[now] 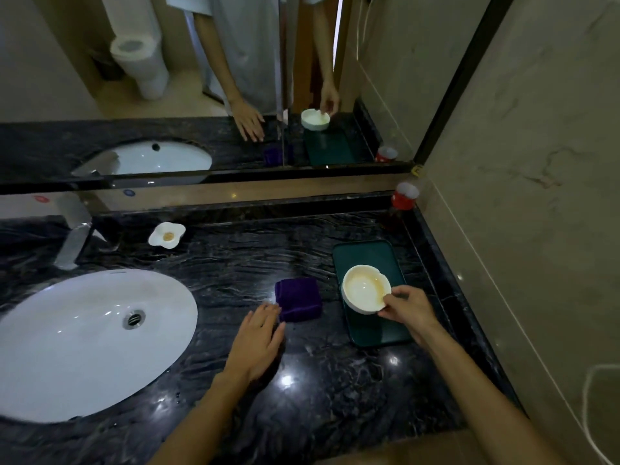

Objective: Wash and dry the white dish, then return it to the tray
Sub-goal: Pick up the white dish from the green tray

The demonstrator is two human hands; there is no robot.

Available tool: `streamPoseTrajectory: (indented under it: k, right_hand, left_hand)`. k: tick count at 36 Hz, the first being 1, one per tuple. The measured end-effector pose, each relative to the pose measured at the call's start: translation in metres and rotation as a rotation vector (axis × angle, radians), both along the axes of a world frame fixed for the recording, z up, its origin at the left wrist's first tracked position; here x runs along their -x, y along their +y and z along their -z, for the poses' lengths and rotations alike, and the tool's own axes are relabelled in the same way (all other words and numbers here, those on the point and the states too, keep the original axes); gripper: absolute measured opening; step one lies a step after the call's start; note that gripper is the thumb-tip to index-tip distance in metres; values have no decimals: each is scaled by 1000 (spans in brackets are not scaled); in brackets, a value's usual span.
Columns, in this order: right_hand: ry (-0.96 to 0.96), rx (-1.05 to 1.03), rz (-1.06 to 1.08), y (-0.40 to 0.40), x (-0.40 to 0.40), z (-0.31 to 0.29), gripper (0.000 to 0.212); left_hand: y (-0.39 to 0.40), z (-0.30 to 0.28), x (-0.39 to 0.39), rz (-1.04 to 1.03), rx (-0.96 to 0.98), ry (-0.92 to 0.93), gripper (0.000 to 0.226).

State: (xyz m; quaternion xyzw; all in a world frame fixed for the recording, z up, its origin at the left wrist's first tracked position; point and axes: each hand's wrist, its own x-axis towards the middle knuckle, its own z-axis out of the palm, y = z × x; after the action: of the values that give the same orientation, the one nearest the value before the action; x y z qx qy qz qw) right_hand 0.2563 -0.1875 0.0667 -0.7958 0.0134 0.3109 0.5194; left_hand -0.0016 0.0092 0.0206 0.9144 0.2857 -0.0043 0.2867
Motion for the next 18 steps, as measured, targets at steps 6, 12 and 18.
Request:
streamPoseTrajectory:
  k: [6, 12, 18]
  right_hand:
    - [-29, -65, -79, 4, 30, -36, 11]
    - [-17, -133, -166, 6, 59, -55, 9]
    - [-11, -136, -247, 7, 86, -66, 12]
  left_hand:
    - [-9, -37, -3, -49, 205, -188, 34]
    - [-29, -67, -8, -339, 796, -374, 35]
    - [-45, -96, -12, -468, 1199, -455, 38]
